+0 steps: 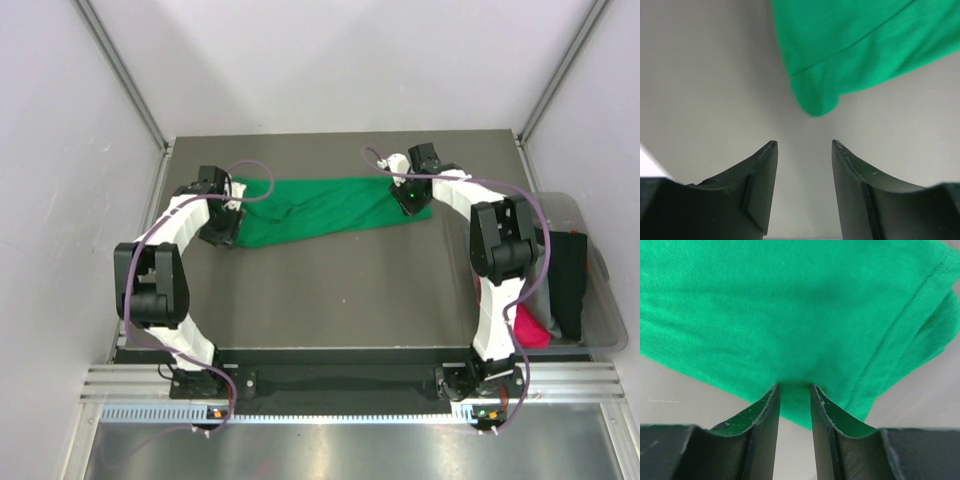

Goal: Fold and stack the t-shirts

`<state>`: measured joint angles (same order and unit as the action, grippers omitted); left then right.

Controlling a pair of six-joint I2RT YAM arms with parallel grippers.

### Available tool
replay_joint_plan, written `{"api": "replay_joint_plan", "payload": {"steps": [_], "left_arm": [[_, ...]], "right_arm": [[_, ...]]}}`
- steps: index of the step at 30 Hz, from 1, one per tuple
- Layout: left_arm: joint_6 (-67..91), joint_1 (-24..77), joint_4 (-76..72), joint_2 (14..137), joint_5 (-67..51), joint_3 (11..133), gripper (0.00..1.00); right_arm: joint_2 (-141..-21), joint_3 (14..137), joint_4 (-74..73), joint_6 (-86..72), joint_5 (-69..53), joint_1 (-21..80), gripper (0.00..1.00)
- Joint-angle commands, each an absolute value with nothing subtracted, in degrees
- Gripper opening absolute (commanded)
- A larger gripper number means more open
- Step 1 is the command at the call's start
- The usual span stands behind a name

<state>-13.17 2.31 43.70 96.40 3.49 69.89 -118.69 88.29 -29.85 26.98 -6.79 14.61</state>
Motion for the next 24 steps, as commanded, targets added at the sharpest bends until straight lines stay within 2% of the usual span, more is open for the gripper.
{"api": "replay_joint_plan", "payload": {"steps": [1,9,22,24], "left_arm": [[-11.7,1.4,44.0,98.4,-4.6,73.1,0.52],[-10.3,0.7,42.4,101.9,-7.1,72.9,0.49],[-9.5,0.4,38.1,104.6,-4.5,73.0,0.39],[-9.3,0.4,37.5,104.6,-3.6,72.8,0.34]], "right_arm": [[-118.5,91.4,-29.2,27.7,-6.0,15.6,0.31],[-120.1,93.0,-29.4,28.2,-5.0,15.5,0.31],[-121.2,93.0,-28.4,29.4,-2.8,15.6,0.30],[-121.6,93.1,-28.3,29.5,-2.5,15.6,0.30]]}}
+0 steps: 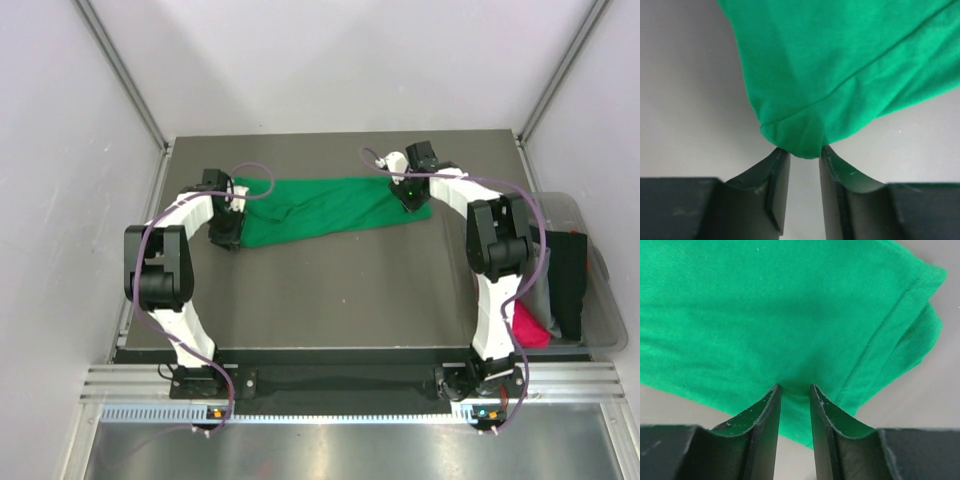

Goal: Fold and stack the t-shirts

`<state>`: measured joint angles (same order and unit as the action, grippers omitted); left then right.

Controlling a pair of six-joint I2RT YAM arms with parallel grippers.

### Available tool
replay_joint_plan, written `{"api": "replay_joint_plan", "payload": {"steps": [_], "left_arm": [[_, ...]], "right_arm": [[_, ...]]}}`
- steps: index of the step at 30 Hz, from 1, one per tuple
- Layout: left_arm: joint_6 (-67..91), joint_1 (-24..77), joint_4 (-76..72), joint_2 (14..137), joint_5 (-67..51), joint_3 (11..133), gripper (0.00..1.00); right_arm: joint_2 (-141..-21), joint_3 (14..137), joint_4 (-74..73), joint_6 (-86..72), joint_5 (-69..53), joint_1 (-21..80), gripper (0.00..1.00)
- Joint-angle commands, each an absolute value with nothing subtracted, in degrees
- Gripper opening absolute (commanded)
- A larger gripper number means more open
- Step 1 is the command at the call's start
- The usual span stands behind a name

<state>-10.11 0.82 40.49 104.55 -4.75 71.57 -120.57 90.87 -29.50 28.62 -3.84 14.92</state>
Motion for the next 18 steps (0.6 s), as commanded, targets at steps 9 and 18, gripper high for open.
{"api": "replay_joint_plan", "payload": {"steps": [9,18], "left_arm": [[-9.7,0.4,36.6,103.1,-1.1,71.9,0.00],[-17.7,0.4,40.9,101.2,2.1,72.3,0.00]], "right_arm": [[-123.0,92.7,-28.5,29.7,-0.4,15.6,0.26],[-124.9,93.1,-29.8,29.6,3.3,15.6,0.20]]}}
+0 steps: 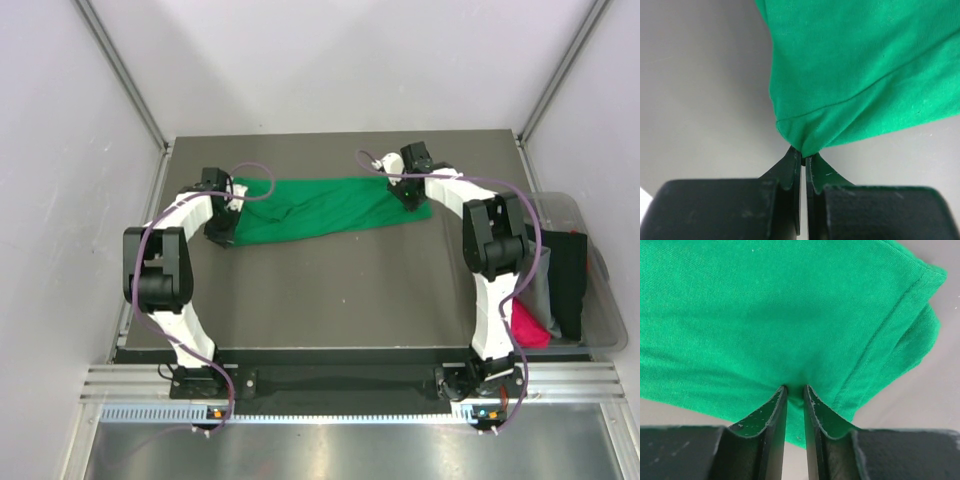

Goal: Fold and stack the t-shirts

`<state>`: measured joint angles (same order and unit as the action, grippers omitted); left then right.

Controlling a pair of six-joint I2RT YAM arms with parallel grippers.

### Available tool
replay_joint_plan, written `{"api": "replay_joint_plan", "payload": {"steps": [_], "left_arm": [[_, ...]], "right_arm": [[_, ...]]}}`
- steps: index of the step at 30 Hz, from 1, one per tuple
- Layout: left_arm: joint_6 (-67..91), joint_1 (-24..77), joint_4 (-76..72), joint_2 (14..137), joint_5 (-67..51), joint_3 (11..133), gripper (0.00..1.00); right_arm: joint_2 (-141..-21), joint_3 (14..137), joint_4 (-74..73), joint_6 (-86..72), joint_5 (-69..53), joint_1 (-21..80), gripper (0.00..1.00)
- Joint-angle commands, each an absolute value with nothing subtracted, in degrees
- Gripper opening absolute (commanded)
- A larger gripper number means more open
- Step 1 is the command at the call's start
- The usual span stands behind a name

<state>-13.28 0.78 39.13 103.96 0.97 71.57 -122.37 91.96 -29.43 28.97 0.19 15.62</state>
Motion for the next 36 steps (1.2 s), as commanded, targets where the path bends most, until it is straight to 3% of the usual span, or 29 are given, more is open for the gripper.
{"api": "replay_joint_plan", "payload": {"steps": [1,12,16,22,27,32,36], "left_arm": [[-18.3,0.4,41.4,101.3,2.3,72.5,0.00],[-28.7,0.4,52.5,98.7,-3.0,74.4,0.01],[-28.9,0.4,55.2,97.5,-0.8,75.8,0.25],[-28.2,0.4,58.3,97.8,-1.1,78.8,0.38],[-26.4,0.4,57.3,99.1,-5.1,81.3,0.37],[-23.6,0.4,58.2,105.6,-11.8,84.9,0.19],[-22.3,0.4,56.9,109.2,-13.1,84.9,0.14]], "right_arm": [[-125.2,93.1,-29.8,29.5,3.3,15.6,0.20],[-125.3,92.2,-30.1,29.3,3.6,15.6,0.19],[-124.8,91.9,-30.2,28.9,3.4,15.5,0.19],[-124.0,91.2,-30.2,28.8,3.2,15.5,0.19],[-123.8,91.0,-30.1,28.8,3.0,15.4,0.19],[-124.1,91.1,-30.3,28.4,2.4,15.6,0.19],[-124.2,91.0,-30.1,28.6,2.3,15.5,0.19]]}}
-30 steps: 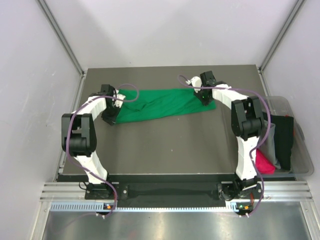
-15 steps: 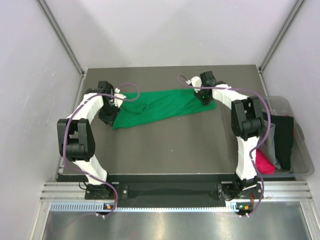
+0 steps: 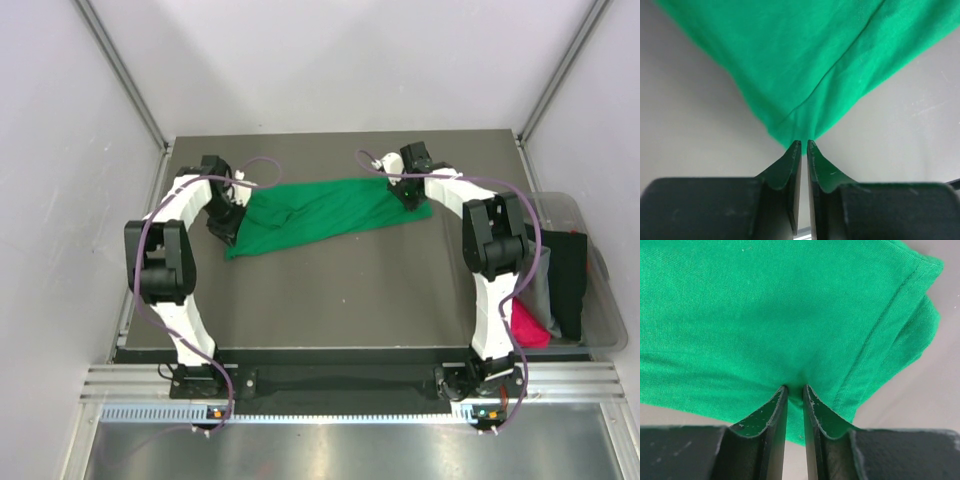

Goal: Fold and stack the t-shirts

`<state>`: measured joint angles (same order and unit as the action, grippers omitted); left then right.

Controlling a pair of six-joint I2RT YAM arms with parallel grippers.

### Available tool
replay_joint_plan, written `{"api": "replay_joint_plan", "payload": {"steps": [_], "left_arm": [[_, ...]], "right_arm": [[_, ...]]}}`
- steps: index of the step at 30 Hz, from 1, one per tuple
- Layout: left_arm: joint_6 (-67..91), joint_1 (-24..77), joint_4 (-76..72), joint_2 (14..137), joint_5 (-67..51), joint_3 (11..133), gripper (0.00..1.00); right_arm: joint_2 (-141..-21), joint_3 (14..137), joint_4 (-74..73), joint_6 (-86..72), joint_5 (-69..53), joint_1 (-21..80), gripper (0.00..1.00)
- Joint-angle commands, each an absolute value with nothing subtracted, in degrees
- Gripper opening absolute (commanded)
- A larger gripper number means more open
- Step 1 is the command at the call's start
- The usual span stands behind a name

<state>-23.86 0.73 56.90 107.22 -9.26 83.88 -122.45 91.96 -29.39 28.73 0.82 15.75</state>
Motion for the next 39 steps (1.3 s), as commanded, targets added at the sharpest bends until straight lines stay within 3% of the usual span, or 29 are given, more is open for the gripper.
{"api": "replay_joint_plan", "payload": {"steps": [1,8,15,20,21,24,32,37,39], "left_arm": [[-22.4,0.4,56.7,109.5,-13.4,84.4,0.14],[-22.6,0.4,54.0,110.0,-10.7,79.6,0.10],[-21.9,0.4,53.7,108.6,-11.3,81.3,0.14],[-22.3,2.1,50.2,105.5,-6.5,86.6,0.30],[-22.8,2.5,50.0,105.7,-6.5,87.9,0.38],[-22.5,4.3,51.5,109.1,-6.5,94.2,0.42],[-18.1,5.7,54.9,117.9,-11.3,105.7,0.44],[-16.7,6.9,54.9,121.0,-11.7,106.1,0.33],[-16.4,7.2,54.5,121.4,-11.0,105.6,0.34]], "right_arm": [[-124.2,91.1,-30.1,28.6,2.4,15.5,0.19],[-124.5,91.0,-30.0,28.7,2.3,15.6,0.19],[-124.2,90.9,-30.1,28.5,2.1,15.5,0.20],[-121.9,89.7,-29.7,28.4,1.9,15.6,0.22],[-121.6,89.0,-29.4,28.3,1.7,15.6,0.23],[-121.0,88.2,-28.8,28.1,1.0,15.5,0.25],[-120.9,85.9,-27.6,28.4,0.8,15.6,0.27],[-121.5,85.9,-27.4,28.4,0.7,15.5,0.27],[-121.5,85.7,-27.4,28.5,0.5,15.6,0.27]]}}
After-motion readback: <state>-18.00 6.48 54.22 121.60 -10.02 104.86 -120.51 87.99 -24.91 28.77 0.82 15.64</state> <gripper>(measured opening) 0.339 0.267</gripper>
